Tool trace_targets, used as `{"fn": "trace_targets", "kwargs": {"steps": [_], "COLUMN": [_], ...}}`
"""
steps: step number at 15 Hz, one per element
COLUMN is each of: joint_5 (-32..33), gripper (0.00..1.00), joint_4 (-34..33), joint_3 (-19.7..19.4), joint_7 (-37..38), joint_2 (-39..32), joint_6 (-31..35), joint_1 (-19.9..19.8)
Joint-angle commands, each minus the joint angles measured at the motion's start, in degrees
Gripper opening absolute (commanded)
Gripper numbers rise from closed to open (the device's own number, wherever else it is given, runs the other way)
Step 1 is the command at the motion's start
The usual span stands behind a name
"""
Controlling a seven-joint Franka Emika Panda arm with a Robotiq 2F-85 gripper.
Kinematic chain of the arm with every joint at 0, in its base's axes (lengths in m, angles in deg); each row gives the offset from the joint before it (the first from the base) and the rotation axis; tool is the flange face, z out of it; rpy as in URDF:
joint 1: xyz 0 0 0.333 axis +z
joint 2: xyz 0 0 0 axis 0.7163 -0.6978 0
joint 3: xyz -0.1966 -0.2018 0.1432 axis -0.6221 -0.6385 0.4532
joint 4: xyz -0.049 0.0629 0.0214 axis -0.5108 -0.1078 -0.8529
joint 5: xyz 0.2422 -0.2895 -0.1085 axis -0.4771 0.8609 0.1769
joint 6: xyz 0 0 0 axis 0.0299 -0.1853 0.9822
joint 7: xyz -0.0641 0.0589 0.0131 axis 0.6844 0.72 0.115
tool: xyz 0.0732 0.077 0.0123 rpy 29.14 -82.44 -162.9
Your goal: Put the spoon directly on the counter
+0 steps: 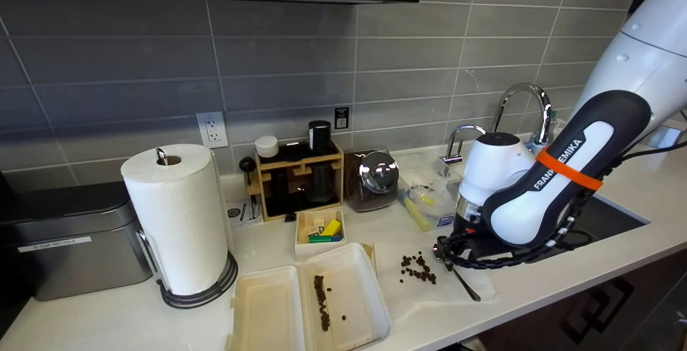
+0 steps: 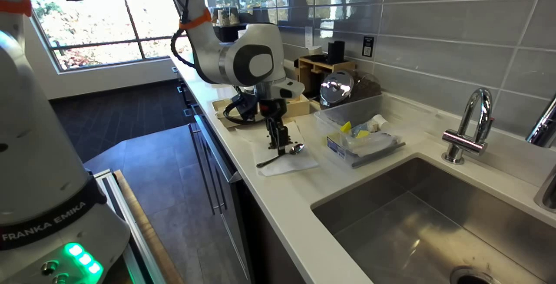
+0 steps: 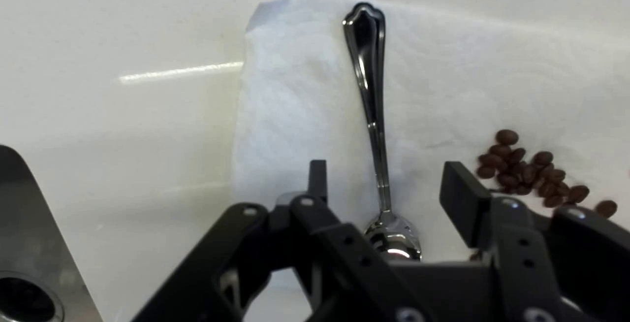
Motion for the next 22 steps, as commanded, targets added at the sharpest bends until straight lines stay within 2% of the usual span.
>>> {"fn": "trace_targets", "kwargs": {"steps": [1, 2, 4, 6, 7, 12, 15, 16, 20, 22], "joint_5": [-3.86, -4.49, -5.48, -6.73, -7.18, -9.27, -9.92, -9.92, -10.08, -10.07], "gripper": [0.47, 0.46, 0.33, 0.35, 0.31, 0.30, 0.22, 0.24, 0.01, 0.03], "joint_4": [-1.86, -2.08, -2.52, -2.77, -2.83, -3.30, -3.28, -3.21, -3.28, -3.25], "joint_3": [-2.03, -2.28, -2.63, -2.53, -2.53, -1.66, -1.07, -1.00, -0.80, -0.90], "joint_7": [-3.28, -3.90, -4.88, -6.05, -6.42, -8.87, -11.10, -11.68, -13.39, -13.87], "joint_2": [-3.47, -3.88, -4.51, -4.92, -5.02, -5.74, -5.98, -6.02, -6.39, -6.42], "joint_6": [1.93, 2.09, 2.38, 2.70, 2.76, 2.86, 3.56, 4.04, 4.81, 5.00], "joint_1": [2.33, 2.60, 2.87, 2.77, 2.81, 2.16, 1.86, 1.90, 1.73, 1.76]}}
